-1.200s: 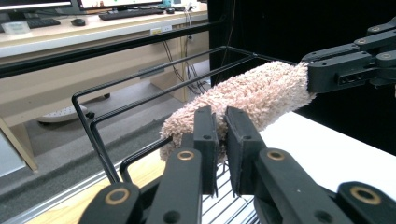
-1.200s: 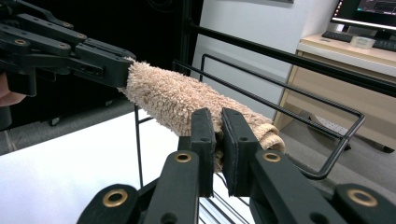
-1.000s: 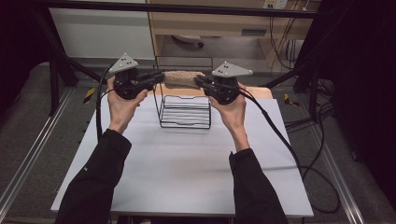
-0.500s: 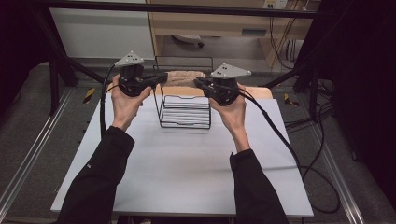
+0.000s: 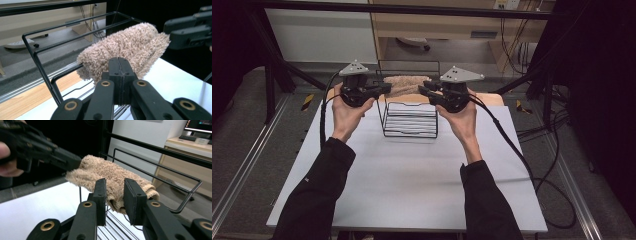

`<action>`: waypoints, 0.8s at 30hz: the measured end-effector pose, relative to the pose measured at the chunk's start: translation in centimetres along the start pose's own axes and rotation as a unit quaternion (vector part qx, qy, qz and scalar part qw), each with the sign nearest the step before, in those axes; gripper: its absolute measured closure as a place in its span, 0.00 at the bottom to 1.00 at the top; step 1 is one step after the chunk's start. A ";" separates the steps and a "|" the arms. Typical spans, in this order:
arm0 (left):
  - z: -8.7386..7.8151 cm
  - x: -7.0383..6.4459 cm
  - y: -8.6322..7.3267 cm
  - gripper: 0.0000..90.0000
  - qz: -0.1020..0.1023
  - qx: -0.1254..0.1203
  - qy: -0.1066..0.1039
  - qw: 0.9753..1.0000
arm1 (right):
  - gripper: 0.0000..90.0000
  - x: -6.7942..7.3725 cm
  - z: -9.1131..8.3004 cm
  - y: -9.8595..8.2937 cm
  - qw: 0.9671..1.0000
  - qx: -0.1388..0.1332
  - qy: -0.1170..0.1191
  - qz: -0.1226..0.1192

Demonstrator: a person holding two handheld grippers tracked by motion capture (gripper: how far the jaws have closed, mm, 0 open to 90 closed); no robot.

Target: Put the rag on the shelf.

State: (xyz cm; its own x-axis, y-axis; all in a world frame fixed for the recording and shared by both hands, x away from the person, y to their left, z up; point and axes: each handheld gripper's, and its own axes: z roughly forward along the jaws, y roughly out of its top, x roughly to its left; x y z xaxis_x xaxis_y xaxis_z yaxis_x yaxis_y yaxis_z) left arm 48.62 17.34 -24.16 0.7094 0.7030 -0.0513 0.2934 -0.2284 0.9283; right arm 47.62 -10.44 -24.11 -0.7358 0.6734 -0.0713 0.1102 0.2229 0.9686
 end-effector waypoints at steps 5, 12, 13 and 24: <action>0.3 0.0 -0.4 1.00 0.007 0.006 0.003 1.000 | 0.83 -0.2 0.1 0.2 1.000 -0.003 0.009 0.012; 0.9 0.0 -1.1 1.00 0.016 0.019 0.011 1.000 | 0.98 -0.2 0.4 -0.1 0.999 0.029 0.015 0.027; 1.0 0.0 -1.3 1.00 0.016 0.019 0.011 1.000 | 1.00 -0.2 0.6 -0.3 0.999 0.040 0.013 0.025; 2.0 0.3 -2.0 1.00 0.013 0.023 0.019 0.999 | 1.00 -0.8 2.1 -2.2 0.997 0.069 -0.017 0.033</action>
State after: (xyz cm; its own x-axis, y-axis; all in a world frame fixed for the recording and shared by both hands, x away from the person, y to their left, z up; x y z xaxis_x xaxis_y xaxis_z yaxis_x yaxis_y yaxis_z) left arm 49.55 16.61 -26.76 0.6920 0.7218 -0.0130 0.3050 -0.2759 0.9115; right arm 49.41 -9.97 -26.67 -0.7007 0.7133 -0.0183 0.2505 0.2699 0.9297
